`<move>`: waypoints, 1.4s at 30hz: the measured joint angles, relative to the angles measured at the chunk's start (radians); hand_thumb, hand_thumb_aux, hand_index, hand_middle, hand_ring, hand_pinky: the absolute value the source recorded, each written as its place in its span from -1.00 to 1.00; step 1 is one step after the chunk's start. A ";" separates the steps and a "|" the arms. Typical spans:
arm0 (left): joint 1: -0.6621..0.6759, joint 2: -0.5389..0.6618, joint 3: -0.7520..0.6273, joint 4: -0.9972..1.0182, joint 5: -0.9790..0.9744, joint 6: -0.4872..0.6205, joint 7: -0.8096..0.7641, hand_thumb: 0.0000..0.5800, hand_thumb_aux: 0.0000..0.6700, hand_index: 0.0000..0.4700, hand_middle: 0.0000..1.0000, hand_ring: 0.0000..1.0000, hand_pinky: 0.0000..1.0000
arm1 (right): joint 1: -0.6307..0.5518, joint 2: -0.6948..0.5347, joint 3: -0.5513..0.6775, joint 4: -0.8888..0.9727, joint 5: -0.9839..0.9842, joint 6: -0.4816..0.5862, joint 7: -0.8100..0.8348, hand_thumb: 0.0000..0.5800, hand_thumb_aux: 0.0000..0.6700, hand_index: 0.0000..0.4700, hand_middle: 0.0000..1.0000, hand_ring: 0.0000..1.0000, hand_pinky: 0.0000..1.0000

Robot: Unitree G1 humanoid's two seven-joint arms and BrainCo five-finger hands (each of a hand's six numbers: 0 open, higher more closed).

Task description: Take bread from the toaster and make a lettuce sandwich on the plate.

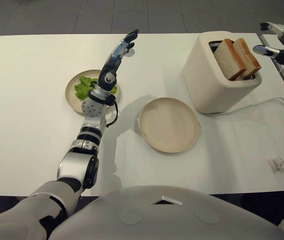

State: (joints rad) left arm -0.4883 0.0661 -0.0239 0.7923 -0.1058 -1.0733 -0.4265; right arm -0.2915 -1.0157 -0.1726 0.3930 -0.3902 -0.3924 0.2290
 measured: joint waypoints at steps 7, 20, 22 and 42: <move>0.003 -0.007 0.000 -0.035 -0.095 0.038 -0.066 -1.00 -1.00 -1.00 -1.00 -1.00 -1.00 | 0.113 -0.030 0.054 -0.034 0.039 -0.070 0.145 -1.00 -1.00 -1.00 -1.00 -1.00 -1.00; 0.005 -0.005 0.001 -0.033 -0.061 0.034 -0.057 -1.00 -1.00 -1.00 -1.00 -1.00 -1.00 | -0.040 0.020 0.084 0.018 0.024 -0.138 -0.006 1.00 1.00 1.00 -0.78 -0.78 -0.78; 0.005 -0.005 0.002 -0.029 -0.052 0.033 -0.054 -1.00 -1.00 -1.00 -1.00 -1.00 -1.00 | -0.052 0.021 0.084 0.025 0.028 -0.153 -0.015 1.00 1.00 1.00 -0.44 -0.44 -0.44; 0.030 0.527 -0.060 -0.063 0.928 0.407 0.575 -1.00 -1.00 -1.00 -1.00 -1.00 -1.00 | -0.057 0.202 0.007 -0.348 0.719 -0.121 0.202 1.00 1.00 1.00 1.00 1.00 1.00</move>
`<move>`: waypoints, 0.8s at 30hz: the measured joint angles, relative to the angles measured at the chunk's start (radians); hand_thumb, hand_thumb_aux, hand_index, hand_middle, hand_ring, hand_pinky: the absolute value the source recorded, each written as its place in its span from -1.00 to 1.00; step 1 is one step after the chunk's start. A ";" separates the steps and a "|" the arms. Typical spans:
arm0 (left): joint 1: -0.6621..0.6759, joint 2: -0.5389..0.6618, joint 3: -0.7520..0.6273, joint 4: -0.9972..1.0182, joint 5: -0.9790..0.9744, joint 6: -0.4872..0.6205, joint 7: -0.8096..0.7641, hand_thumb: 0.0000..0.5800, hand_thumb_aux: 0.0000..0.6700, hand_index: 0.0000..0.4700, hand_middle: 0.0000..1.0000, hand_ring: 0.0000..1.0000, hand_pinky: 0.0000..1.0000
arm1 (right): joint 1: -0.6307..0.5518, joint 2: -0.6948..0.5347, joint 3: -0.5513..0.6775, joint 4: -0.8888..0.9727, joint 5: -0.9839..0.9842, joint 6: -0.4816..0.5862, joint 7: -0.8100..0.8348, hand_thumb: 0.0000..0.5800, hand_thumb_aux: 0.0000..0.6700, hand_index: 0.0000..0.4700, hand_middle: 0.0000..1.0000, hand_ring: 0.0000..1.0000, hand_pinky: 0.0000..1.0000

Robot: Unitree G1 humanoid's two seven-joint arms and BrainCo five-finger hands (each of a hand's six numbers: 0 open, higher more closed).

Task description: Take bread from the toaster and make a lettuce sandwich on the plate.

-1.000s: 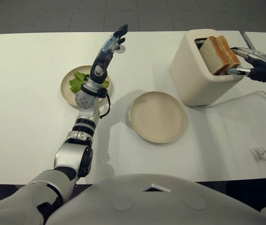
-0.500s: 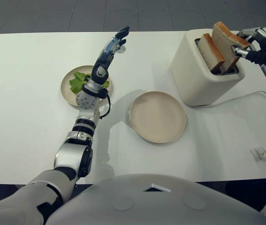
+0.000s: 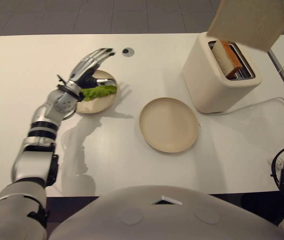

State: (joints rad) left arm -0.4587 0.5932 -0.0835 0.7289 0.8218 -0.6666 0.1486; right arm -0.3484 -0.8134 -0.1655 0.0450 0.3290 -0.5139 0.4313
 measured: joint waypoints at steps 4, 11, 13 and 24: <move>0.032 0.059 -0.040 0.033 0.011 0.129 -0.026 -1.00 -1.00 -1.00 -1.00 -1.00 -1.00 | 0.109 0.004 0.111 -0.055 0.020 0.149 0.184 1.00 1.00 1.00 1.00 1.00 1.00; 0.061 0.062 -0.093 0.037 -0.075 0.213 -0.150 -1.00 -1.00 -1.00 -1.00 -1.00 -1.00 | 0.163 0.090 0.391 0.121 -0.347 0.161 0.273 1.00 1.00 1.00 1.00 1.00 1.00; 0.056 0.062 -0.106 0.048 -0.080 0.225 -0.149 -1.00 -1.00 -1.00 -1.00 -1.00 -1.00 | 0.147 0.111 0.416 0.185 -0.420 0.142 0.240 1.00 1.00 1.00 1.00 1.00 1.00; 0.028 0.074 -0.179 0.053 -0.096 0.211 -0.103 1.00 1.00 1.00 -1.00 -1.00 -1.00 | 0.014 0.318 0.493 0.427 -0.572 0.115 0.083 1.00 1.00 1.00 1.00 1.00 1.00</move>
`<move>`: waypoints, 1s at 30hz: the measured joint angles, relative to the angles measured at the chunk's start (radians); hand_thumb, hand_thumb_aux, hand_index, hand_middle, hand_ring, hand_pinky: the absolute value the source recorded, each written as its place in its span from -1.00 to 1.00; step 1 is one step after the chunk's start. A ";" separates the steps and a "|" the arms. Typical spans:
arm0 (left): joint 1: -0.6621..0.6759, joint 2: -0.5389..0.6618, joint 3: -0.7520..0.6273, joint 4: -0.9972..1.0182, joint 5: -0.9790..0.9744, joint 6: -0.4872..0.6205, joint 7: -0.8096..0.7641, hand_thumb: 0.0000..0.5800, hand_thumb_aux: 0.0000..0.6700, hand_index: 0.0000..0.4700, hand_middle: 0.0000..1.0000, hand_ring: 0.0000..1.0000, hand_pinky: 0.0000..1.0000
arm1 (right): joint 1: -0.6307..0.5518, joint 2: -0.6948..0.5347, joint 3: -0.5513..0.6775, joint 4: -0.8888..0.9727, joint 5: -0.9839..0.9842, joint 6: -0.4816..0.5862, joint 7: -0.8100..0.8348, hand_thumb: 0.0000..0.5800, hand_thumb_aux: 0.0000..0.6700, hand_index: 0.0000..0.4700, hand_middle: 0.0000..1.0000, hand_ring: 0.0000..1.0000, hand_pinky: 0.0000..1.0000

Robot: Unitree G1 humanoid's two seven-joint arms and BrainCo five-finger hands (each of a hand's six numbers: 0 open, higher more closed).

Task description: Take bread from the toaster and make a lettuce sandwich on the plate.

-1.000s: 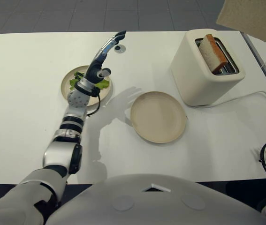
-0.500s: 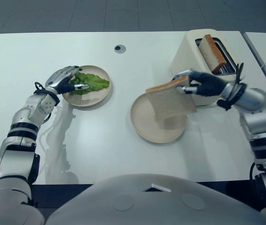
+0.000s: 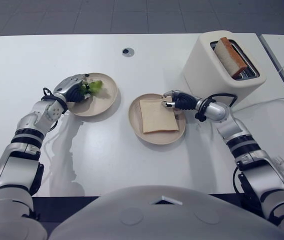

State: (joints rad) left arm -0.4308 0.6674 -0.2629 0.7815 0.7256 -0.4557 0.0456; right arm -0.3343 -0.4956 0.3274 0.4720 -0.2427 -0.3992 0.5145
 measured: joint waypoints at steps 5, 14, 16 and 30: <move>-0.002 0.020 -0.017 -0.040 0.019 -0.002 0.078 1.00 1.00 1.00 -1.00 -1.00 -1.00 | 0.073 0.038 0.007 -0.171 0.108 -0.006 0.091 -1.00 -1.00 -1.00 -1.00 -1.00 -1.00; 0.011 0.014 -0.017 -0.175 -0.053 -0.165 0.119 1.00 1.00 1.00 -1.00 -1.00 -1.00 | 0.074 0.029 -0.147 -0.314 0.171 -0.005 0.051 -1.00 -1.00 -1.00 -1.00 -1.00 -1.00; 0.018 -0.004 -0.023 -0.185 -0.084 -0.217 0.103 1.00 1.00 1.00 -1.00 -1.00 -1.00 | 0.067 0.028 -0.179 -0.325 0.186 -0.005 0.035 -1.00 -1.00 -1.00 -1.00 -1.00 -1.00; 0.098 -0.175 -0.208 -0.236 -0.527 -0.563 -0.363 1.00 1.00 1.00 -1.00 -1.00 -1.00 | -0.009 0.036 -0.320 -0.387 0.320 0.052 0.010 -1.00 -1.00 -1.00 -1.00 -1.00 -1.00</move>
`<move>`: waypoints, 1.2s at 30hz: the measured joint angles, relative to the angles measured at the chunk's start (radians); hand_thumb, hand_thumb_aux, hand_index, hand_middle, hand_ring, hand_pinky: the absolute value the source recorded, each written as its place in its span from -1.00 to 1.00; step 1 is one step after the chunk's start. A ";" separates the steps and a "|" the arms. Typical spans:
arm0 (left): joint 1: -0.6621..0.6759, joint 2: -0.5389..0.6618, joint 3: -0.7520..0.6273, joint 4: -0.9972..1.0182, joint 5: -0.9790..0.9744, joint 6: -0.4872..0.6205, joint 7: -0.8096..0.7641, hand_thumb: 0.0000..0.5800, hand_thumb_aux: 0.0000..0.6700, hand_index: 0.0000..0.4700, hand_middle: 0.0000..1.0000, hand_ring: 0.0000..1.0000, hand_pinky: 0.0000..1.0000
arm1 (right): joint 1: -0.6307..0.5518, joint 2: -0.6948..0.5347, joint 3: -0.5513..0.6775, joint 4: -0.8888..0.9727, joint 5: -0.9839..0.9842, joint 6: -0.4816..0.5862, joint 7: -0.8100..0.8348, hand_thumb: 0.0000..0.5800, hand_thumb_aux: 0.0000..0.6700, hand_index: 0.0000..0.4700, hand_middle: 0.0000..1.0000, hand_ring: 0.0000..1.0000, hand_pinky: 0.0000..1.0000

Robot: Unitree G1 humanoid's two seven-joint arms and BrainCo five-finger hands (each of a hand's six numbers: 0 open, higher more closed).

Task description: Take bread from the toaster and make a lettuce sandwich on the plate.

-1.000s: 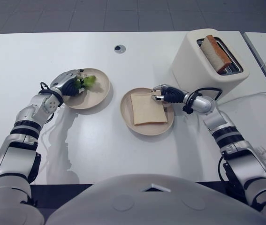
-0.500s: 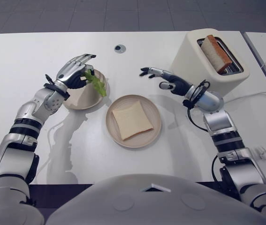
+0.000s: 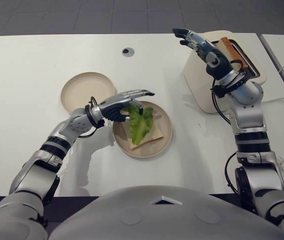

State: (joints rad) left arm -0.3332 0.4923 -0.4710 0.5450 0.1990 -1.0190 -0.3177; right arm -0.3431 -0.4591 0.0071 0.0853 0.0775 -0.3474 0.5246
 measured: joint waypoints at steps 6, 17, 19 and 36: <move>-0.015 -0.059 -0.015 0.133 -0.105 -0.017 -0.173 -0.95 -0.98 -0.98 -1.00 -1.00 -1.00 | 0.008 -0.028 -0.003 -0.025 -0.001 -0.024 0.042 -1.00 -1.00 -1.00 -1.00 -1.00 -1.00; -0.023 -0.067 0.074 0.252 -0.120 -0.033 -0.255 -1.00 -1.00 -1.00 -1.00 -1.00 -1.00 | 0.025 -0.189 -0.137 -0.065 -0.008 -0.121 0.090 -1.00 -1.00 -1.00 -1.00 -1.00 -1.00; -0.029 -0.066 0.100 0.266 -0.112 -0.038 -0.233 -1.00 -1.00 -1.00 -1.00 -1.00 -1.00 | 0.014 -0.213 -0.165 -0.044 -0.031 -0.129 0.070 -1.00 -1.00 -1.00 -1.00 -1.00 -1.00; -0.274 -0.027 0.180 0.344 0.588 0.262 0.861 -1.00 -1.00 -1.00 -1.00 -1.00 -1.00 | 0.006 -0.225 -0.170 -0.026 -0.035 -0.153 0.051 -1.00 -1.00 -1.00 -1.00 -1.00 -1.00</move>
State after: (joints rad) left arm -0.6077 0.4649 -0.2906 0.8889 0.7872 -0.7567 0.5436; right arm -0.3375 -0.6845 -0.1634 0.0590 0.0425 -0.5007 0.5752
